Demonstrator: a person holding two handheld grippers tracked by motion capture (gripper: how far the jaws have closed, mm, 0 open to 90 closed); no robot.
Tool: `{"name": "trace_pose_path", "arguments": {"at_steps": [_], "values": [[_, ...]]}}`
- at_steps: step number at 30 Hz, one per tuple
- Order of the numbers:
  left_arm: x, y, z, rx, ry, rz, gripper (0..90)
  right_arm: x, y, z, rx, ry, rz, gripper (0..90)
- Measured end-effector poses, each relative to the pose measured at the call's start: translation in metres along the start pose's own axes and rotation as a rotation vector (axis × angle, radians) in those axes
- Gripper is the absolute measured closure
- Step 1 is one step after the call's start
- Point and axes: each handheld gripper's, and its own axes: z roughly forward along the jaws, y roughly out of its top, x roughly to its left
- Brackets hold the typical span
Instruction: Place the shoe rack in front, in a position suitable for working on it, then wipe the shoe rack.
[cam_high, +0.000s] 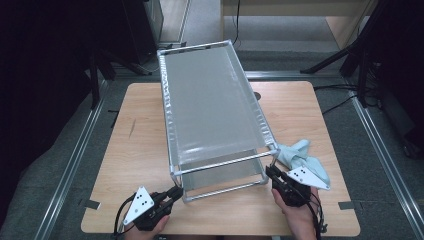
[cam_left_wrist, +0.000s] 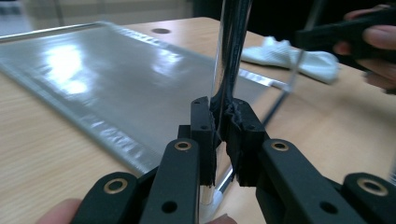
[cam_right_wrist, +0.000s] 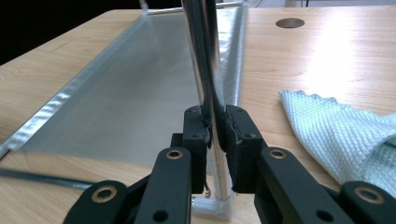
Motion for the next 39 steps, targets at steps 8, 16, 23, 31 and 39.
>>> {"name": "trace_pose_path", "arguments": {"at_steps": [8, 16, 23, 31, 39], "values": [[-0.001, 0.001, 0.002, -0.047, 0.01, -0.003, 73.1, -0.019, 0.005, -0.021, -0.082, 0.149, 0.021, 35.3], [0.001, 0.001, 0.003, -0.042, -0.002, 0.007, 80.9, -0.063, 0.009, -0.039, -0.147, 0.03, 0.145, 33.2], [0.001, 0.001, 0.003, -0.044, -0.003, 0.002, 79.4, -0.054, 0.005, -0.023, -0.072, -0.07, 0.069, 36.7], [0.0, 0.001, 0.002, -0.036, 0.017, 0.005, 80.9, -0.044, 0.0, -0.021, -0.067, 0.076, 0.032, 51.1], [0.001, 0.0, 0.002, -0.043, 0.012, -0.006, 81.0, -0.036, -0.001, -0.021, -0.107, 0.237, 0.036, 42.5]]}}
